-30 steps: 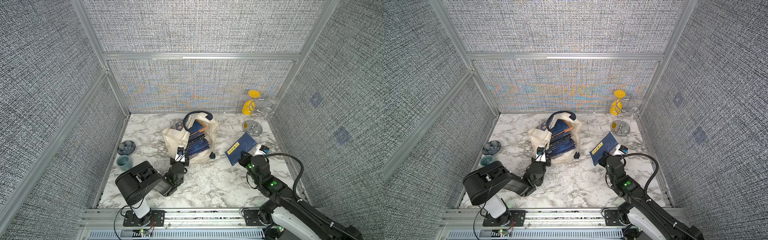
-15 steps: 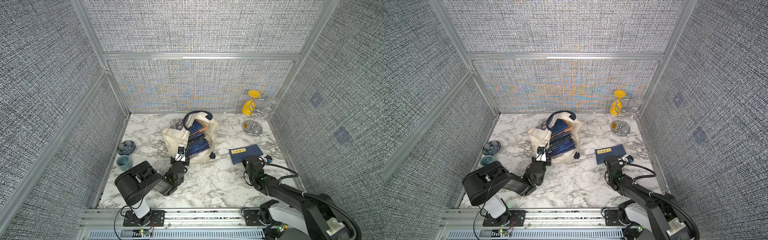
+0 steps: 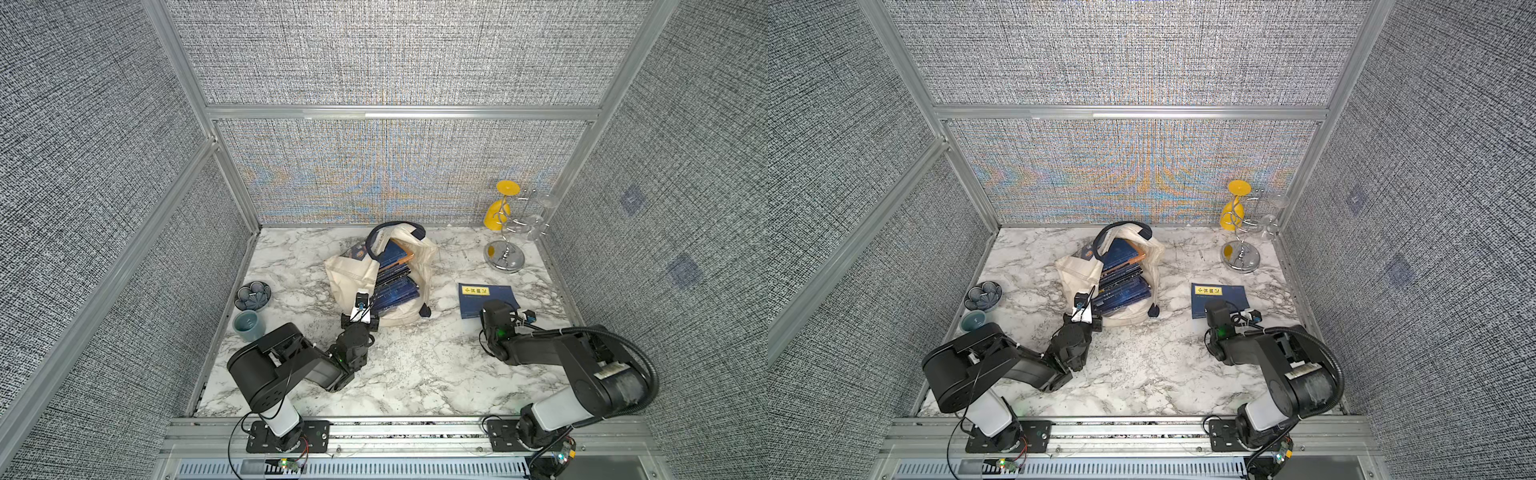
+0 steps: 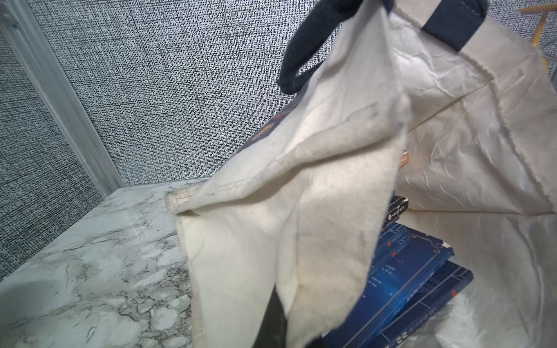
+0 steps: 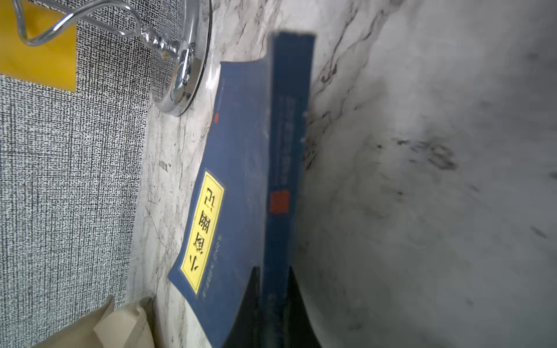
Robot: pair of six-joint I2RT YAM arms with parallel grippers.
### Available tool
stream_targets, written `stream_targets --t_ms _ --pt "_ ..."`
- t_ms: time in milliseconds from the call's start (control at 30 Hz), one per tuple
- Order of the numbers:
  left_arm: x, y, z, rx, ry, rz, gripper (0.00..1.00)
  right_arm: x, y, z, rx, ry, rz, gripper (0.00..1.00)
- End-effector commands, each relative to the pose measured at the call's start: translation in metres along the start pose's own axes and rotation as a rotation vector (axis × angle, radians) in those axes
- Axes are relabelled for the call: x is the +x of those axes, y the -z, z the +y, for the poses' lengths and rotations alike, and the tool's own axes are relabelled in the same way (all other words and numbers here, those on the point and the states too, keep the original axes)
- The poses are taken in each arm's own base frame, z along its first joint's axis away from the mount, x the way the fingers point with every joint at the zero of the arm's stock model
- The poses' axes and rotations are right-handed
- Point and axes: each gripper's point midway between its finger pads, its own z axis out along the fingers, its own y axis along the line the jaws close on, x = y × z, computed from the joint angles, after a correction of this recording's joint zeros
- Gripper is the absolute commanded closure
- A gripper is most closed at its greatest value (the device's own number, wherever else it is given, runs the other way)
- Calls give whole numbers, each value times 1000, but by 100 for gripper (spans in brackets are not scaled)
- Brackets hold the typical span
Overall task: Take out the books from the canvas bag
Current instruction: Place the book at the center of the board.
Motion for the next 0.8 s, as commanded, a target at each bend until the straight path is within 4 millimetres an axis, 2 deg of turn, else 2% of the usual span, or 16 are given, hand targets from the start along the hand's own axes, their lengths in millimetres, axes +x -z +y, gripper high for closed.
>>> stream_targets --t_ms 0,200,467,633,767 --pt "-10 0 0 3 24 -34 100 4 -5 5 -36 6 32 97" --pt "-10 -1 -1 5 23 -34 100 4 -2 8 11 76 73 84" --pt "-11 0 0 3 17 -35 100 -2 12 11 50 162 114 34" --pt "-12 1 0 5 24 -38 100 5 23 15 38 187 195 23" --pt "-11 1 0 9 27 -37 100 10 47 37 -24 232 245 21"
